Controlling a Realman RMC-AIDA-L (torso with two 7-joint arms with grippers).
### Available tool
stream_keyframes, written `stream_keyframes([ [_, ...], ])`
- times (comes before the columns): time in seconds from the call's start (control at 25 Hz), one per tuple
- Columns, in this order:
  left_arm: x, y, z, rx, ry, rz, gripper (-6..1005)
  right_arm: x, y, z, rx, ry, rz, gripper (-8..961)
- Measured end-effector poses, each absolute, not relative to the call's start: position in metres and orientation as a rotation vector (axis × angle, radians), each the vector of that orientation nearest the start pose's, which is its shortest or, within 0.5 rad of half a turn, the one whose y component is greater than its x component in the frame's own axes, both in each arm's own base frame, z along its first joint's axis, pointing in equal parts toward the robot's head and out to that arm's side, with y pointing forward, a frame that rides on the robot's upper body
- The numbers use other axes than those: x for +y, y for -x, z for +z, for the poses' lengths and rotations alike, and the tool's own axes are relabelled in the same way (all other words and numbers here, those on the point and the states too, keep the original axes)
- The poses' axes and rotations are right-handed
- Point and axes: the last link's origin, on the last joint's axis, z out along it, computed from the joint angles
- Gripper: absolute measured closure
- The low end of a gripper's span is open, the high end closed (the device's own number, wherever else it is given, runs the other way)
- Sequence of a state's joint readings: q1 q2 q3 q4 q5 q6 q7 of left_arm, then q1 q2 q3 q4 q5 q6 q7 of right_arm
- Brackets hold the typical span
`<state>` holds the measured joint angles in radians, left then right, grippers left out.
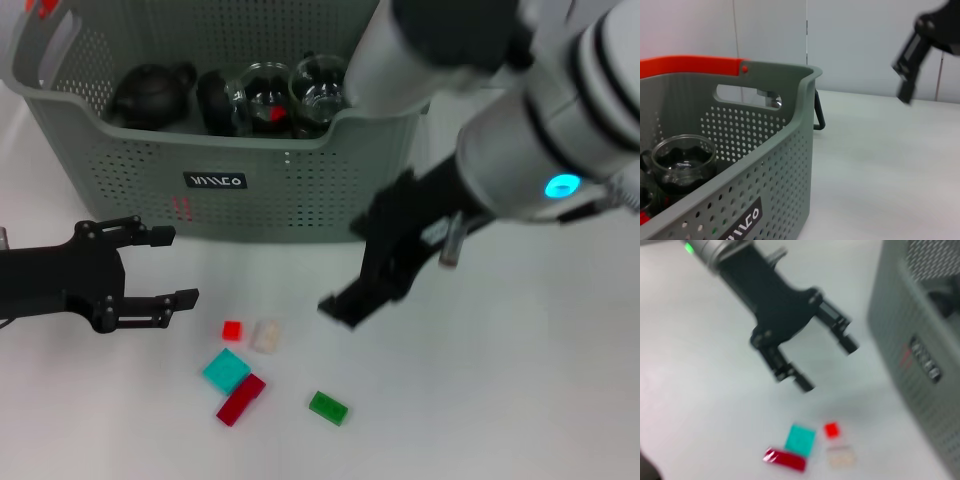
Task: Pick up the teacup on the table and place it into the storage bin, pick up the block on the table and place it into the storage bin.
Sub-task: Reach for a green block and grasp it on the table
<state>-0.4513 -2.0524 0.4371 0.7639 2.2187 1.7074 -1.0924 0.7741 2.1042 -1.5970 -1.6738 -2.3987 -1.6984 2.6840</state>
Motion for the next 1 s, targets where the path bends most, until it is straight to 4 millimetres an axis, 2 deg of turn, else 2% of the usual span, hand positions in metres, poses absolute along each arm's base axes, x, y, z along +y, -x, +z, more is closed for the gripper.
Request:
stream_keyframes([
  [0.12,0.297,0.31,0.043,-0.324,2.699,-0.507,170,0.309,-0.042,-0.039,0.44,2.951,-0.428,26],
  [0.16,0.297,0.31,0.043,-0.322,2.699,-0.507,170,0.31,-0.048,-0.053,0.48,2.983,-0.473,26],
  [0.2,0.297,0.31,0.043,-0.322,2.699,-0.507,170,0.31,-0.048,-0.053,0.48,2.983,-0.473,26],
  [0.48,0.296,0.31,0.042,-0.323,2.701,-0.508,169,0.315,-0.069,-0.094,0.585,3.012,-0.613,27],
  [0.68,0.296,0.309,0.042,-0.319,2.7,-0.51,169,0.317,-0.075,-0.11,0.613,3.004,-0.679,28],
  [1.0,0.296,0.31,0.04,-0.313,2.696,-0.513,169,0.31,-0.08,-0.128,0.558,2.977,-0.736,57],
])
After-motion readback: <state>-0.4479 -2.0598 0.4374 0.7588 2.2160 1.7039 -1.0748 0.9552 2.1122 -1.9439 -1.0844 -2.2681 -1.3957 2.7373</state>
